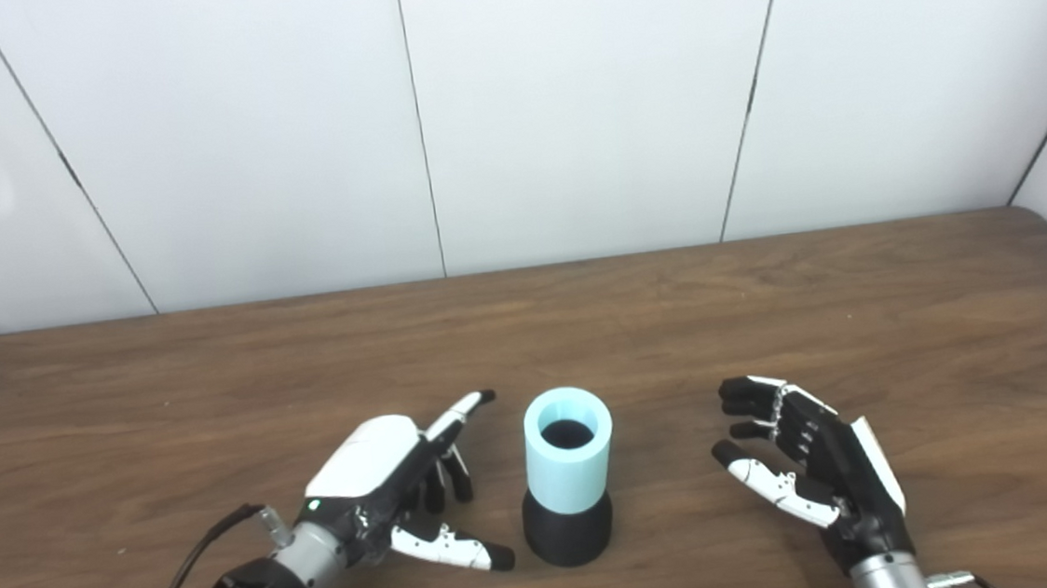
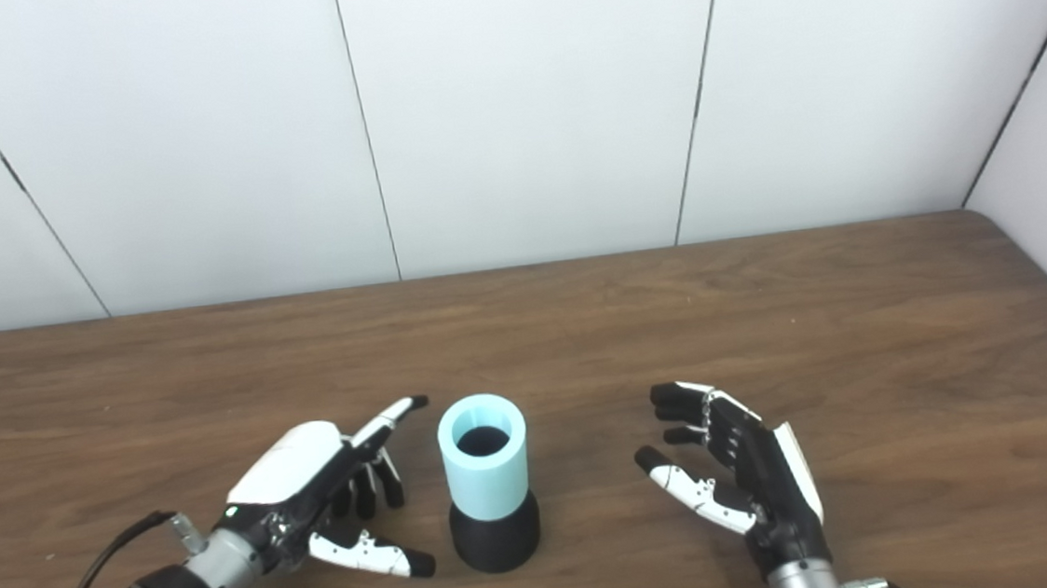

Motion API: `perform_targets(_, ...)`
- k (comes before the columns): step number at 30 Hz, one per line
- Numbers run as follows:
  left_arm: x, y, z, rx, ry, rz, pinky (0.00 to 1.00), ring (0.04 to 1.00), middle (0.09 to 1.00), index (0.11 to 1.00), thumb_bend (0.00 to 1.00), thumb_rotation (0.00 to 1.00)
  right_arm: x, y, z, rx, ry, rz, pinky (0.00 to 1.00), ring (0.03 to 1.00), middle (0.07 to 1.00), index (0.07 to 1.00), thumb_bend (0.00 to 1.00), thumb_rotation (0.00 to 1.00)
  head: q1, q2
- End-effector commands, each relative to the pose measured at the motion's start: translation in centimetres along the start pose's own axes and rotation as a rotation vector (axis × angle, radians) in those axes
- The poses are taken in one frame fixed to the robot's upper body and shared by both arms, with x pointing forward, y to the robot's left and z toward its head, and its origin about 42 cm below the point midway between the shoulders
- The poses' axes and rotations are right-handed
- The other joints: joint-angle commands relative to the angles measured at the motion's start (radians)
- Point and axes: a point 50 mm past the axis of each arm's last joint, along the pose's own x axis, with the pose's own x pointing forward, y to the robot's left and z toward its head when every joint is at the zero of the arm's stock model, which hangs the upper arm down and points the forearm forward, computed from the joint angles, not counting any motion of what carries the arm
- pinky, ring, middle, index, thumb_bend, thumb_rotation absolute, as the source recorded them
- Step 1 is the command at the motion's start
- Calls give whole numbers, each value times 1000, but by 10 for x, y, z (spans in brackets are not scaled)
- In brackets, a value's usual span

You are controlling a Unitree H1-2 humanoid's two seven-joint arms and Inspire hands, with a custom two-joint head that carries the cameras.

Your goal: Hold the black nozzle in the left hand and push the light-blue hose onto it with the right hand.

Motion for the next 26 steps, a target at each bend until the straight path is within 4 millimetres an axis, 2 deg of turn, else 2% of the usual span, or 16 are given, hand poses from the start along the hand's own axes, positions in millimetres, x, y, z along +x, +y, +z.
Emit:
perform_targets(1,-23,4,-35,-52,154,-62,1000,1000,1000,1000,1000,389,7,-2,15,4,-66,4,654,737,731,671,371,242,-1,0)
perform_targets(7,-42,18,-54,-179,178,-51,979,1000,1000,1000,1000,416,9,-2,14,-1,-64,6,647,733,730,672,367,235,0,-8)
perform_targets(10,-54,16,-65,-304,173,23,836,960,1000,1000,1000,416,10,-2,13,7,-61,3,648,733,732,672,367,227,-1,-10)
perform_targets(13,-63,11,-74,-482,128,132,847,959,993,998,1000,517,10,-2,13,49,-47,9,660,739,737,680,360,237,5,-10)
perform_targets(15,-66,5,-78,-576,94,219,825,922,962,980,1000,681,10,-2,12,86,-39,18,690,760,755,707,317,252,4,-10)
perform_targets(17,-67,-4,-78,-722,69,308,916,954,963,975,732,760,10,-3,10,112,-29,19,711,776,773,738,276,255,2,-15)
perform_targets(18,-67,-8,-77,-772,65,339,931,953,949,954,541,754,10,-3,10,121,-26,18,720,782,779,750,263,266,2,-15)
perform_targets(19,-65,-12,-75,-815,62,366,936,953,944,947,476,751,10,-3,8,129,-25,12,723,784,781,755,258,270,4,-24)
perform_targets(20,-63,-16,-72,-851,58,391,915,938,934,936,371,733,11,-3,7,136,-25,7,719,781,780,754,251,258,4,-25)
perform_targets(21,-62,-18,-70,-871,54,405,886,918,918,918,284,649,11,-3,7,140,-26,4,722,784,783,754,244,249,4,-25)
perform_targets(23,-57,-22,-65,-911,44,430,865,907,909,908,237,583,12,-3,6,151,-32,-2,726,786,784,754,236,235,0,-32)
perform_targets(26,-52,-27,-62,-942,38,489,807,870,875,867,204,410,14,-4,6,152,-45,-18,720,779,781,751,227,183,2,-39)
